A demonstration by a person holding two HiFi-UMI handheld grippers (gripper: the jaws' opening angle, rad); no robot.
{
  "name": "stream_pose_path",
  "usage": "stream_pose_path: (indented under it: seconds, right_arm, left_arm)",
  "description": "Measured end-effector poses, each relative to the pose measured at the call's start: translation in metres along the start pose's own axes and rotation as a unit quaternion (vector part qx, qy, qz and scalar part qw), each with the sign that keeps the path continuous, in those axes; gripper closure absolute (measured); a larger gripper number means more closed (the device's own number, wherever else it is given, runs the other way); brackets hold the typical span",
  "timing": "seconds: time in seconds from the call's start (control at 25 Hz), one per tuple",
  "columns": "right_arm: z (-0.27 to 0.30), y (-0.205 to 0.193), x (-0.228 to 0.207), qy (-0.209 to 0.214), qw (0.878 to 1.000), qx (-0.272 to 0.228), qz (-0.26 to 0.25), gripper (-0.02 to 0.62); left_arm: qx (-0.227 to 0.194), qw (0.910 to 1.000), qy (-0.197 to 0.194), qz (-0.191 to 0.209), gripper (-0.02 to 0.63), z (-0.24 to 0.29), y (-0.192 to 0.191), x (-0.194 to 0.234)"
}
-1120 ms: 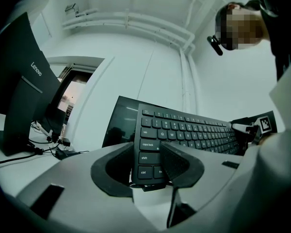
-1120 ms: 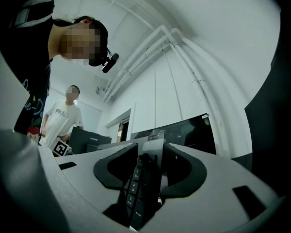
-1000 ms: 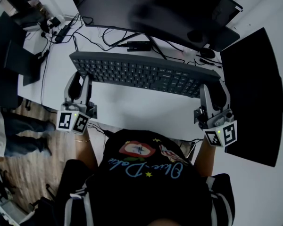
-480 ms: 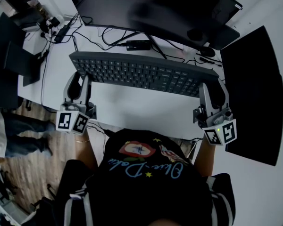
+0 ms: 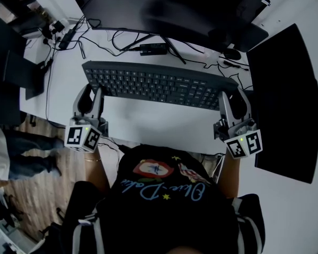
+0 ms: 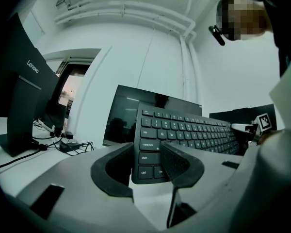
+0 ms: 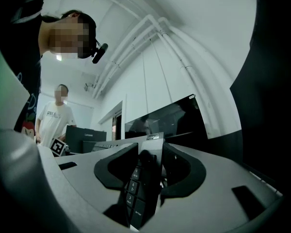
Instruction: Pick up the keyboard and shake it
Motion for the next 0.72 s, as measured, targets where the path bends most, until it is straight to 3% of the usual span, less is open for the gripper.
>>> stream_pose_path:
  seconds: [0.72]
  right_arm:
    - [-0.017,-0.066,-0.029,-0.052,0.994,0.059,0.07,0.459]
  left_arm:
    - [0.084,0.9964,-0.013,-0.006,0.457,-0.005,-0.06,-0.008]
Point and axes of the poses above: the fingertips, and each gripper's own axes: z forward along the fingers, x to its left, y out of its top, the point moved 3 cm from there along -z, backward along the fingers, and after that the axes turned 13 degrees about z, right-handed, at the moved point
